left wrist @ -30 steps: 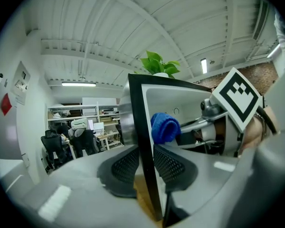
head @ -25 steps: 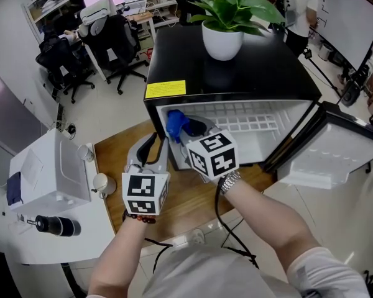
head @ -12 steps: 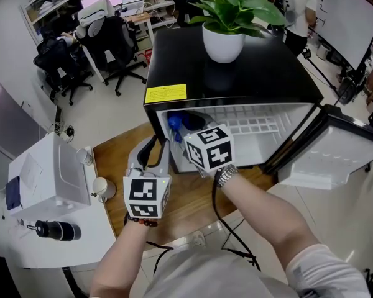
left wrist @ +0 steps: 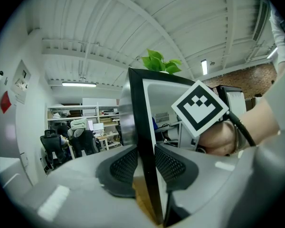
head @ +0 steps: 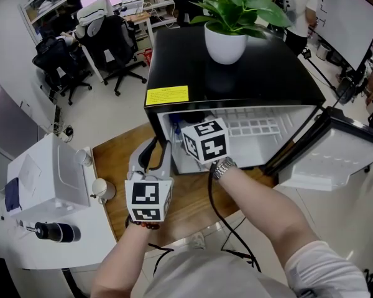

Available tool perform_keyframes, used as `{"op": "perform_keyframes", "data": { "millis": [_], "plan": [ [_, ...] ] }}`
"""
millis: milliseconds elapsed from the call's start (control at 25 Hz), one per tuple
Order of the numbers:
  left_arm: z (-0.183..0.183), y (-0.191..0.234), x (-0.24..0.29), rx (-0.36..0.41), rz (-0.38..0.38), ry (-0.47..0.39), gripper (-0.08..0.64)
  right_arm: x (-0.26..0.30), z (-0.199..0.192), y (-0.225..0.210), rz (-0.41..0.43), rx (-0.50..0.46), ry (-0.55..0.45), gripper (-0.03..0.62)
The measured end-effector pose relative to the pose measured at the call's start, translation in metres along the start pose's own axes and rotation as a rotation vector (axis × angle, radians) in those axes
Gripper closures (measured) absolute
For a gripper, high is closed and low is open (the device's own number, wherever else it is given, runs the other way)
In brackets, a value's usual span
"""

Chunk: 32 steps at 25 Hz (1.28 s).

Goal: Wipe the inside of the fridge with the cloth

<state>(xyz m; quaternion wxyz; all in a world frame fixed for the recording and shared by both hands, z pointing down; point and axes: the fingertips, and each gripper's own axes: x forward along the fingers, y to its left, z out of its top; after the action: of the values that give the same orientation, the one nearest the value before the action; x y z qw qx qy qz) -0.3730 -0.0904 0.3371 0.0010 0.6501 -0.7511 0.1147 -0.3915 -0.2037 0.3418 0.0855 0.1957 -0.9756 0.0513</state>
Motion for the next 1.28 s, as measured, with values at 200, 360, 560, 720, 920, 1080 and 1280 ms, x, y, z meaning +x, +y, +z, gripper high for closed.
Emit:
{"op": "perform_keyframes", "data": {
  "millis": [200,360,560,720,920,1080,1280],
  "plan": [
    [0.0,0.0,0.0,0.001,-0.001,0.0,0.453,0.01,0.0,-0.009,-0.03,-0.02,0.01,0.522],
    [0.0,-0.001,0.001,0.002,0.004,0.0,0.453,0.018,-0.001,-0.016,-0.055,-0.053,0.025,0.522],
    [0.0,-0.001,0.0,0.002,0.008,0.0,0.453,0.027,-0.002,-0.023,-0.091,-0.095,0.042,0.522],
    [0.001,-0.001,0.001,0.005,0.009,0.0,0.451,0.034,-0.004,-0.026,-0.101,-0.083,0.047,0.522],
    [0.0,-0.001,0.001,0.004,0.01,-0.001,0.451,0.04,-0.004,-0.032,-0.119,-0.074,0.058,0.522],
    [0.0,-0.001,0.0,0.004,0.012,-0.001,0.451,0.041,-0.003,-0.037,-0.136,-0.073,0.067,0.522],
    [0.0,0.0,0.0,0.004,0.016,0.002,0.451,0.04,-0.001,-0.045,-0.174,-0.1,0.077,0.522]
  ]
}}
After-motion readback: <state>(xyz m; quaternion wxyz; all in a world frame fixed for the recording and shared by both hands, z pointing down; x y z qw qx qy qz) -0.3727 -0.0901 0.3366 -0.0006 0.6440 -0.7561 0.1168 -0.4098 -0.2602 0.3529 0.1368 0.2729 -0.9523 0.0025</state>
